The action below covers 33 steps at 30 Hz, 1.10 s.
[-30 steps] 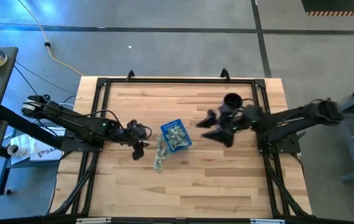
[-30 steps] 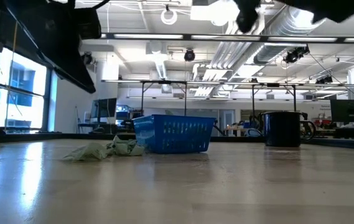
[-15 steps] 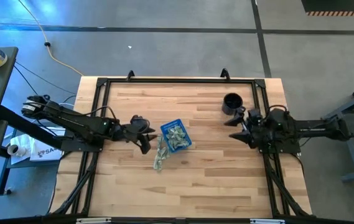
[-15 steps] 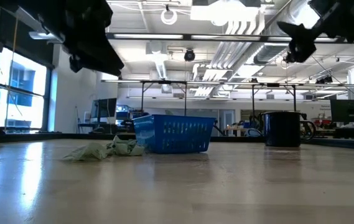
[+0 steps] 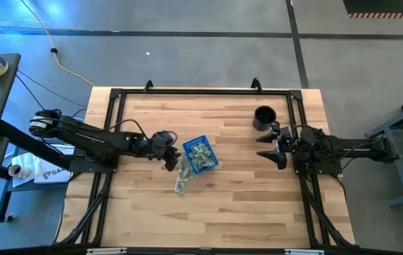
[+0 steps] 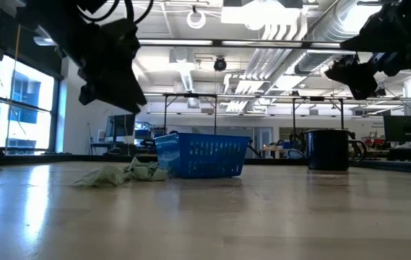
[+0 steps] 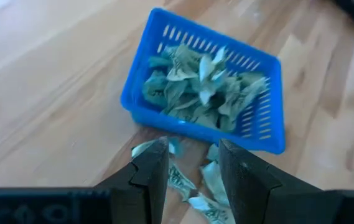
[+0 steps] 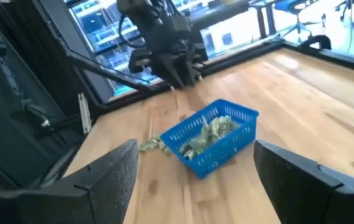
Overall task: Pick and place Stevia / Truvia into bins
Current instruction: Adjust the basket on the table, then put the stevia packet into the basket
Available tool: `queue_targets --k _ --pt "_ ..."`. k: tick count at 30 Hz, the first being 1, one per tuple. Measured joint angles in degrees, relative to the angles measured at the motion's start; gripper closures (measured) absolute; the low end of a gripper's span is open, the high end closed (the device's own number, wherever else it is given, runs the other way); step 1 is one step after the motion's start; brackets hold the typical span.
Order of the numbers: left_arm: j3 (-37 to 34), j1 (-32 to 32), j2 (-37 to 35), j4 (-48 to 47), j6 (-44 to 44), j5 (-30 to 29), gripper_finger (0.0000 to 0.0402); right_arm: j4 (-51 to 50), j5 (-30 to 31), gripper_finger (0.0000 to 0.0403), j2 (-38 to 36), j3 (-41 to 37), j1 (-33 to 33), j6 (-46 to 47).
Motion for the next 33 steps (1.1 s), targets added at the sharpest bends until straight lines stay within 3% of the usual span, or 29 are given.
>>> queue_targets --k 5,10,13,18,23,27,33 --pt "0.0 0.5 3.7 -0.1 -0.8 0.5 0.0227 -4.5 1.6 0.0096 0.0 0.0 0.0 1.1" --pt "0.0 2.3 7.4 1.1 -0.6 5.9 0.0227 -12.0 7.1 0.0096 0.0 0.0 0.0 4.4" --pt "0.0 3.6 10.0 4.2 3.6 6.7 0.0227 -15.1 7.2 0.0096 0.0 0.0 0.0 4.1" --pt "0.1 5.8 15.7 13.0 10.0 13.2 0.0227 -18.5 6.8 0.0096 0.0 0.0 0.0 4.1" --pt "4.3 8.0 20.3 17.1 15.5 15.7 0.0227 -19.4 6.8 0.0096 0.0 0.0 0.0 4.0" --pt "8.2 9.3 21.6 12.5 20.1 18.9 0.0227 -19.6 6.8 0.0096 0.0 0.0 0.0 4.0" --pt "11.8 9.3 20.5 -9.4 21.3 20.2 0.0227 -19.7 7.0 0.0096 0.0 0.0 0.0 4.0"
